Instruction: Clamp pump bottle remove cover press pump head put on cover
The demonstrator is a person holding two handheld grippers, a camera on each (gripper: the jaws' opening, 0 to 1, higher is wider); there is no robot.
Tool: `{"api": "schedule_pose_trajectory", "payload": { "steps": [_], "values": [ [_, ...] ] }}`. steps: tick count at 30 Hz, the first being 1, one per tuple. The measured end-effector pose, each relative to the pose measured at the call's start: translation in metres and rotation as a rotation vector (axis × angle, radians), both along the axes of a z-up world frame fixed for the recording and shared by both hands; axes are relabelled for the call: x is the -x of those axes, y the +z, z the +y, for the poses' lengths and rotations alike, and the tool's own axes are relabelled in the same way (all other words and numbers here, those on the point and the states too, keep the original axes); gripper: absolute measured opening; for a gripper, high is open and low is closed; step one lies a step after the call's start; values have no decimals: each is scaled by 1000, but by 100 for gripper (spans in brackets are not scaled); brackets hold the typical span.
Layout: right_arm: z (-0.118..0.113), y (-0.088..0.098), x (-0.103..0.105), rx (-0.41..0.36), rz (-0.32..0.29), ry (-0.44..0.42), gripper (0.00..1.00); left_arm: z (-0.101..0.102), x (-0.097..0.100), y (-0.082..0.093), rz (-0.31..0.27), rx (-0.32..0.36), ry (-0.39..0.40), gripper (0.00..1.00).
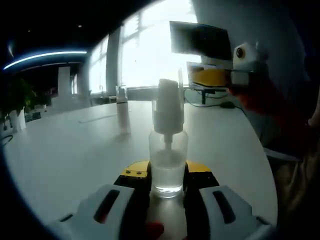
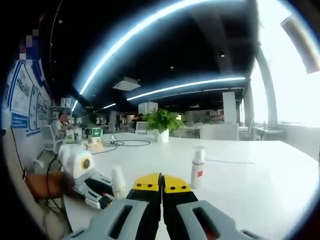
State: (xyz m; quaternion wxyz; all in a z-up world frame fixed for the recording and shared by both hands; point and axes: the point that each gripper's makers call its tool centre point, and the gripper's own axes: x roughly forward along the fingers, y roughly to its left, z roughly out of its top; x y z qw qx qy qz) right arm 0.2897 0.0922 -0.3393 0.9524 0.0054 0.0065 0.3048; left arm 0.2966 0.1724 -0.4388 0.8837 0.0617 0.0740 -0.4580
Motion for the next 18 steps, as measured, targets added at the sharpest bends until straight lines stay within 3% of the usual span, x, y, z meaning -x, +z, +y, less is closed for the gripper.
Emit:
{"api": "schedule_pose_trajectory", "payload": {
  "steps": [18],
  "values": [
    [-6, -32, 9, 45, -4, 22, 0, 0, 0, 0, 2, 1, 0, 16]
  ]
}}
